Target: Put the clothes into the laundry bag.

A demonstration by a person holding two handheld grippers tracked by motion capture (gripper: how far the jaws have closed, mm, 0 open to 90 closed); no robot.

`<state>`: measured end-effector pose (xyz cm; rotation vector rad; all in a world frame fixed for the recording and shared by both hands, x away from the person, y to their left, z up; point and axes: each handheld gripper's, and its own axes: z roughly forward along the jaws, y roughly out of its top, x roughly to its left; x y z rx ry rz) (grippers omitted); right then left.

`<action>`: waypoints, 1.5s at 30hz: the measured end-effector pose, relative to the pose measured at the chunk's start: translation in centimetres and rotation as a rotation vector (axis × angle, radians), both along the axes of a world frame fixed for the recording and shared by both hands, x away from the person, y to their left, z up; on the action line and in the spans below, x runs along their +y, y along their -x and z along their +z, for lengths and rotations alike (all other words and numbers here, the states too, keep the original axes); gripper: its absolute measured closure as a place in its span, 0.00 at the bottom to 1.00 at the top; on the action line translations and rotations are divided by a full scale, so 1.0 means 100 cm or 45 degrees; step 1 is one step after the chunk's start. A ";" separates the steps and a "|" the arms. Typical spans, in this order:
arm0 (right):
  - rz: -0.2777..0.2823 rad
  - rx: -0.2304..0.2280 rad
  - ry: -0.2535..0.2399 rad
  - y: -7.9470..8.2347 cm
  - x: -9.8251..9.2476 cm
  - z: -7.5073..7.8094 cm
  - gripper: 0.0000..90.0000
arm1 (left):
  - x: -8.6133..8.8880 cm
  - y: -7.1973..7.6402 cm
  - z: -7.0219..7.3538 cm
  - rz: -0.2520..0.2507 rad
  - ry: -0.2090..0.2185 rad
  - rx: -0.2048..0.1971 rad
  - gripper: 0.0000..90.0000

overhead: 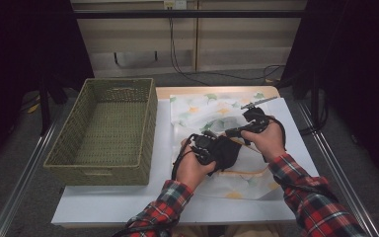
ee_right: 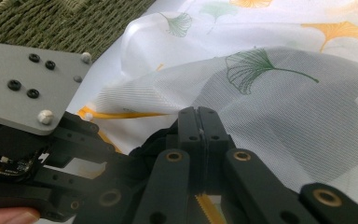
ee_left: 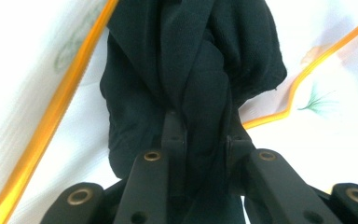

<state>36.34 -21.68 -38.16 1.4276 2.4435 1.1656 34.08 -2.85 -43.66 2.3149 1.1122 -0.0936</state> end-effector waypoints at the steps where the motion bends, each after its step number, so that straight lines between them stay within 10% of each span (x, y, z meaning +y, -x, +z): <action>1: 0.000 0.000 -0.001 0.000 0.000 0.000 1.00 | -0.001 0.000 0.001 0.001 0.010 -0.001 0.85; 26: 0.000 0.001 -0.013 0.000 -0.004 0.001 1.00 | -0.005 -0.019 0.004 0.100 0.083 -0.178 0.85; 45: -0.012 0.010 -0.006 0.000 -0.004 -0.005 1.00 | 0.005 -0.015 0.003 0.030 0.040 -0.102 0.52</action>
